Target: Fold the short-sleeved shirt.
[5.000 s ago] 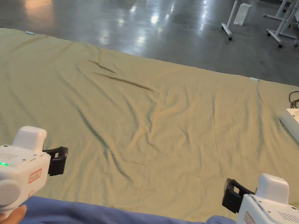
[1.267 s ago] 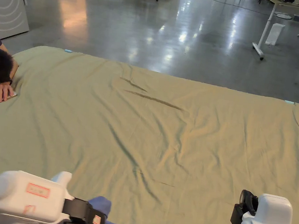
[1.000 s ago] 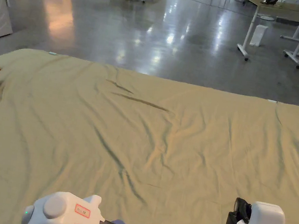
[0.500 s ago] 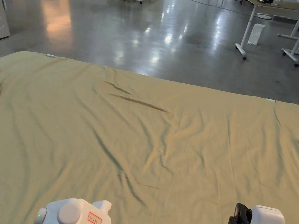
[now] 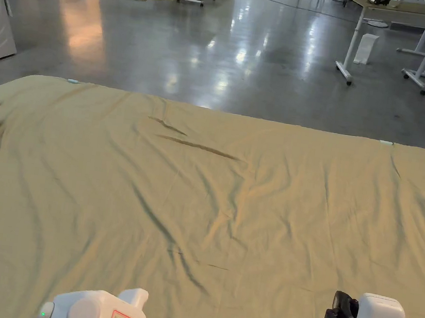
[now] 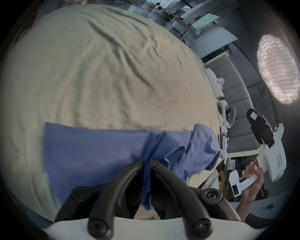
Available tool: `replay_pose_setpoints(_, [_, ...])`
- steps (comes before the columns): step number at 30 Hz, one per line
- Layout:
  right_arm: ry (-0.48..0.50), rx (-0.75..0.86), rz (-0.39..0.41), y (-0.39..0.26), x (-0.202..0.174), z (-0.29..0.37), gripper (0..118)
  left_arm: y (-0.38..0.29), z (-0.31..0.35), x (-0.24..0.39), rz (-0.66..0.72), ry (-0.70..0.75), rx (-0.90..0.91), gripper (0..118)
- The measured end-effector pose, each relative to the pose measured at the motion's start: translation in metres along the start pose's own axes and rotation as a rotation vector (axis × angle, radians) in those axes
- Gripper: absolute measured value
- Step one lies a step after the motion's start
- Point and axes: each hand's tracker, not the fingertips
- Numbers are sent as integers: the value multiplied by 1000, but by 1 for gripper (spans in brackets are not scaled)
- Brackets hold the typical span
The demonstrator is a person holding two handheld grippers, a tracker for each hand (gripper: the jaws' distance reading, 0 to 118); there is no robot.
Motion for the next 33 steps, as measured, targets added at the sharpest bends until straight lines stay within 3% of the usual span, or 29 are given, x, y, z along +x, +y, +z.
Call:
replay_pose_setpoints(4, [-5,-9,-4,-2,4,1,0,-9,-21,16,-46,-15,-34,10])
replay_pose_setpoints(8, [-8,-15,-7,-4,6,1,0,-13,-31,28,-21,-129,-39,10])
replay_pose_setpoints(16, [-12,-21,-10,-6,8,2,0,-19,-61,32,-31,-101,-38,10])
replay_pose_setpoints(24, [-5,-19,-1,-4,6,2,0,-13,-23,28,-62,-117,25,11])
replay_pose_setpoints(28, [-3,-9,10,3,5,3,0,0,32,-6,-43,-167,136,55])
replay_pose_setpoints(30, [-1,-5,13,6,4,3,0,5,57,-31,-15,-150,186,66])
replay_pose_setpoints(33, [3,-1,18,8,3,2,0,9,87,-75,24,-74,251,67])
